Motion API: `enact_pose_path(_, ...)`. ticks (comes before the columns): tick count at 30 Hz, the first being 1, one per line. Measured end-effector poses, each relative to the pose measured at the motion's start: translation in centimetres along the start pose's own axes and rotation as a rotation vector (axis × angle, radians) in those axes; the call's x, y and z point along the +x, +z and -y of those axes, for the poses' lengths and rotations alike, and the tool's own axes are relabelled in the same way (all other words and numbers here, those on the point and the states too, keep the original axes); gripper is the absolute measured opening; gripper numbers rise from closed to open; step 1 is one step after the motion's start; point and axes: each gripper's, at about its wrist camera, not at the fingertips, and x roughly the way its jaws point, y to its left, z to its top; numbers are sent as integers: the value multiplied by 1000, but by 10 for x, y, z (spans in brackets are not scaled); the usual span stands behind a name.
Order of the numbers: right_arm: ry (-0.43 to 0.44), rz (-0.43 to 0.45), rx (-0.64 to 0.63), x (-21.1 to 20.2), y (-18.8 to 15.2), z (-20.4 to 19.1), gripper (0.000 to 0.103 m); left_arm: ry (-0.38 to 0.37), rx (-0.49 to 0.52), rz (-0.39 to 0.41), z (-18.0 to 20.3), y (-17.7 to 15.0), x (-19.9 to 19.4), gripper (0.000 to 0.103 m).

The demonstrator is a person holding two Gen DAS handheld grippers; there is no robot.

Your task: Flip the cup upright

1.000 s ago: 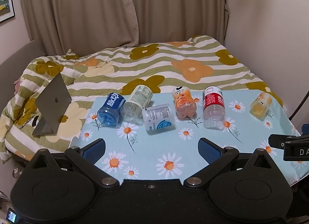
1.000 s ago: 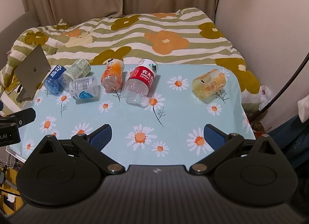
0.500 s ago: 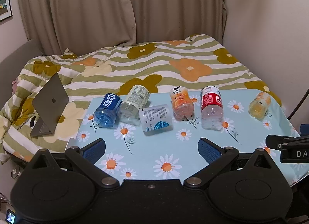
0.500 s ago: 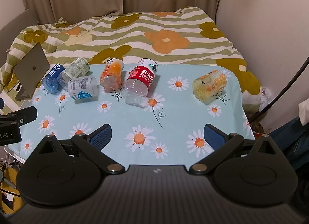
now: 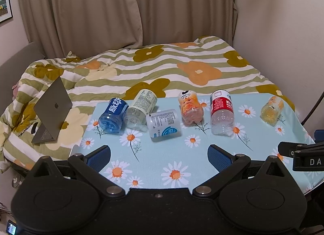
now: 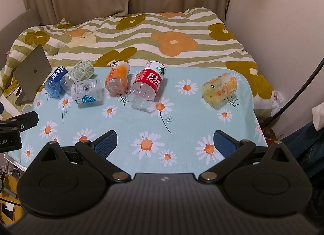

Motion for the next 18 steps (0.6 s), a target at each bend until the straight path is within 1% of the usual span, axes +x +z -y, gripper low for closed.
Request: enact_pose_path(18,2,2,-2,-1,2,-1,103,3,-5,12,-6,-3,-7,103)
